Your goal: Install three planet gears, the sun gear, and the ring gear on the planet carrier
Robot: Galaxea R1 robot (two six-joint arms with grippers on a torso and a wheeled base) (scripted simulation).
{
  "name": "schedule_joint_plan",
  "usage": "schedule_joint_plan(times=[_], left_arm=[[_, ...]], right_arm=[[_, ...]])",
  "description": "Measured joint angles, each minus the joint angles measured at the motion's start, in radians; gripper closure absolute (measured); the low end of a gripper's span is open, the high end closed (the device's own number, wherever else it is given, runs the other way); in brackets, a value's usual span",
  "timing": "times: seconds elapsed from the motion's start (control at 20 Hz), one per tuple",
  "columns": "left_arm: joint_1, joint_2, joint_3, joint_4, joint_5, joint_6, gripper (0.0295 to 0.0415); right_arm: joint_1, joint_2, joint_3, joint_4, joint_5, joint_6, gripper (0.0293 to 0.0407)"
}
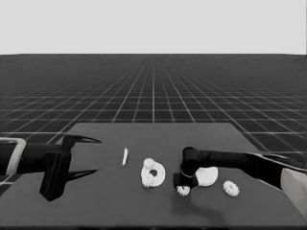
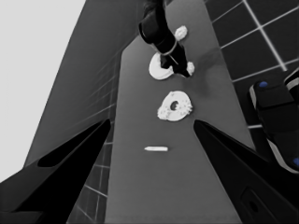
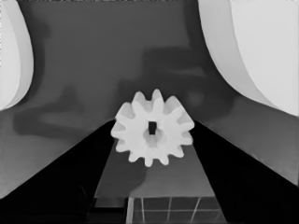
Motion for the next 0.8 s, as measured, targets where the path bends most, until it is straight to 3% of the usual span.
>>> schedule_joint_plan(times=[0.3, 0.45, 0.8], left_arm=[[0.000, 0.000, 0.000, 0.000, 0.000, 0.000, 0.0326], [0.000, 0.000, 0.000, 0.000, 0.000, 0.000, 0.0326], [0.000, 0.000, 0.000, 0.000, 0.000, 0.000, 0.0326]], right_arm=[[0.000, 0.000, 0.000, 0.000, 0.000, 0.000, 0.0387], [0.178, -0.031, 0.125, 0.174, -0.054, 0.079, 0.0388], [0.231, -0.033, 0.137, 0.227, -0.057, 0.089, 0.0388]])
